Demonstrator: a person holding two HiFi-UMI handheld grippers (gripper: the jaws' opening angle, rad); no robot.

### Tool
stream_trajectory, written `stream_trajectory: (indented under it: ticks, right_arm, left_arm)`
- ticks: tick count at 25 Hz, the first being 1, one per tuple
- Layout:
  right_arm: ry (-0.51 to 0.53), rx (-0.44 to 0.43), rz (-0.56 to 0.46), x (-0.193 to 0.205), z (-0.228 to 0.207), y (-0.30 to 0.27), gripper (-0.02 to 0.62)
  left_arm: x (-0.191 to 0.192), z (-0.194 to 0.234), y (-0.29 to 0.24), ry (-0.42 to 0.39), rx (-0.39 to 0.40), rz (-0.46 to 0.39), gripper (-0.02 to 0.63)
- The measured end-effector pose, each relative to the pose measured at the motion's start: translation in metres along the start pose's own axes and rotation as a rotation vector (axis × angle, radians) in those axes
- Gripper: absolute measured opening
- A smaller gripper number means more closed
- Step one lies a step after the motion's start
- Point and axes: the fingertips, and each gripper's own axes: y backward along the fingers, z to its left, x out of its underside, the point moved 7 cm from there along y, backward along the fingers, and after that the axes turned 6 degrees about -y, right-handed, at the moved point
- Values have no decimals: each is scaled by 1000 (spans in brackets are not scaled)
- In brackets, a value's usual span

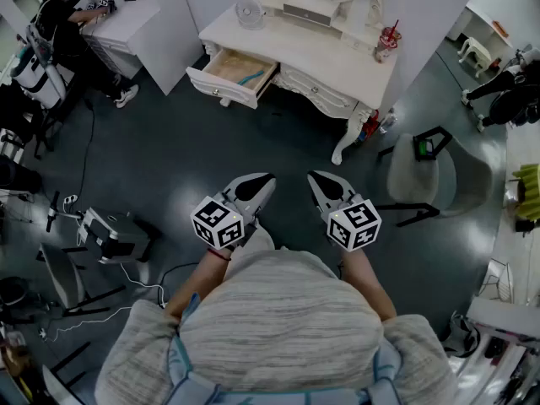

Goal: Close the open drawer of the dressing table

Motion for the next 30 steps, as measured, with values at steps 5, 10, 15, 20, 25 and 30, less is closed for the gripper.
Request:
stream_trajectory:
  ticks: [5,10,15,20,25,30]
  right_arm:
    - [1,-1,1,-2,-4,-1,9]
    - [3,-2,0,-3,-8,-2,9]
    - [-3,-10,5,-3,-10,-3,9]
    - [-45,-34,-15,-4,-16,-5,9]
    - [-30,-36,0,-5,-23,-8,11]
    - [-34,-34,2,-9,-35,-18,11]
  left_arm:
    - [0,2,-4,3,-5,0,28]
    - [1,4,-6,5,-16,-2,28]
    - [0,5,-6,7,-24,-4,28]
    - [1,9,-11,10,-36,-4,28]
    - [1,15,-21,11,-34,-6,28]
    - [-3,28,-35,11,-29,-11,28]
